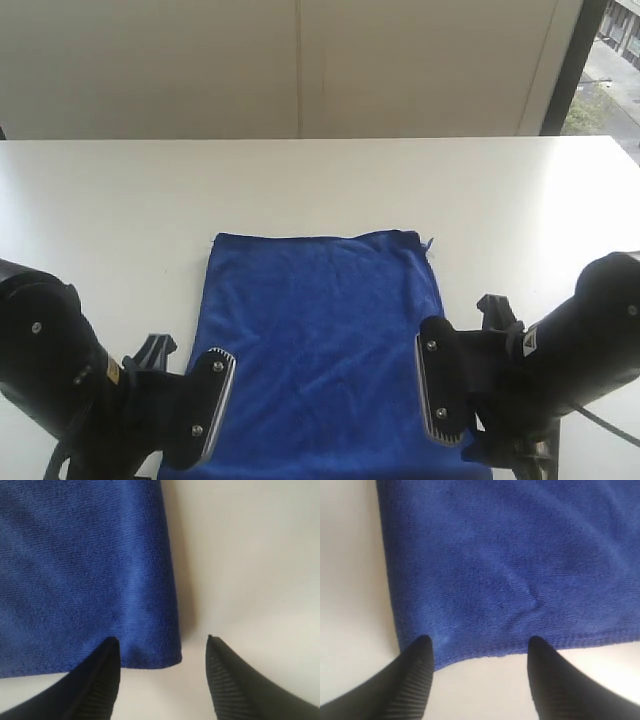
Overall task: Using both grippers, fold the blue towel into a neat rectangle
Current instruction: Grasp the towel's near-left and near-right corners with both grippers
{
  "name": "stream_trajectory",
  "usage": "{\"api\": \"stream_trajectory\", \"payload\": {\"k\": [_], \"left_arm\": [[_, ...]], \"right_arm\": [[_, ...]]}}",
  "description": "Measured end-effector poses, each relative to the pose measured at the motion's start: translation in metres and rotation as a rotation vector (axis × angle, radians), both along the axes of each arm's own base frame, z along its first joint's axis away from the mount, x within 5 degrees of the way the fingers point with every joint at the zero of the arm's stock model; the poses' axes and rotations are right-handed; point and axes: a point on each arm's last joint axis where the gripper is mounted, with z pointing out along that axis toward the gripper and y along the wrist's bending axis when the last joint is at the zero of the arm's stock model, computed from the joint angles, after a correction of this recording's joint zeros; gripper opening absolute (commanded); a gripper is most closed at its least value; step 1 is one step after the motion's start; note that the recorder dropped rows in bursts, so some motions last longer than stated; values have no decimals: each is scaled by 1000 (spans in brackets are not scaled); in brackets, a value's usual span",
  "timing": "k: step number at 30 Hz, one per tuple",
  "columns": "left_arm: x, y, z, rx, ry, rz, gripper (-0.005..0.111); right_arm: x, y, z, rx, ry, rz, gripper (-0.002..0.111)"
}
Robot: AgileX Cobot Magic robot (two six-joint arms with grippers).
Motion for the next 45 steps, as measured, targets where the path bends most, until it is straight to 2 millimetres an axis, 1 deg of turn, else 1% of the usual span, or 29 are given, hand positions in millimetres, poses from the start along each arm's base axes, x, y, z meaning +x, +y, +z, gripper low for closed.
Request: {"api": "stream_trajectory", "payload": {"k": [7,13,16,20,23,25,28,32,39,45], "left_arm": [[2,-1,-3,4,-2,1,57],[3,-2,-8,12,0,2,57],[3,-2,-8,11,-2,3,57],[4,-2,-8,3,-16,6,57],[4,-2,-9,2,-19,7,57],[2,1,-12,8,-17,8,57],[1,1,-14,7,-23,10,57],[2,1,-14,6,-25,11,57],[2,1,-13,5,-27,11,57],[2,1,-13,4,-28,12,57]], "right_arm": [[2,0,-10,-24,35,11,54],[0,-1,-11,-32,59,18,54],[-1,-1,-5,-25,38,19,54],[-6,-2,14,14,-26,7,54],[-10,0,16,28,-3,5,54],[-13,4,14,26,13,25,54],[-21,10,4,11,42,65,54],[-17,10,-3,-11,11,81,54],[-16,10,-17,-41,66,88,54],[-16,10,-19,-43,74,88,54]]}}
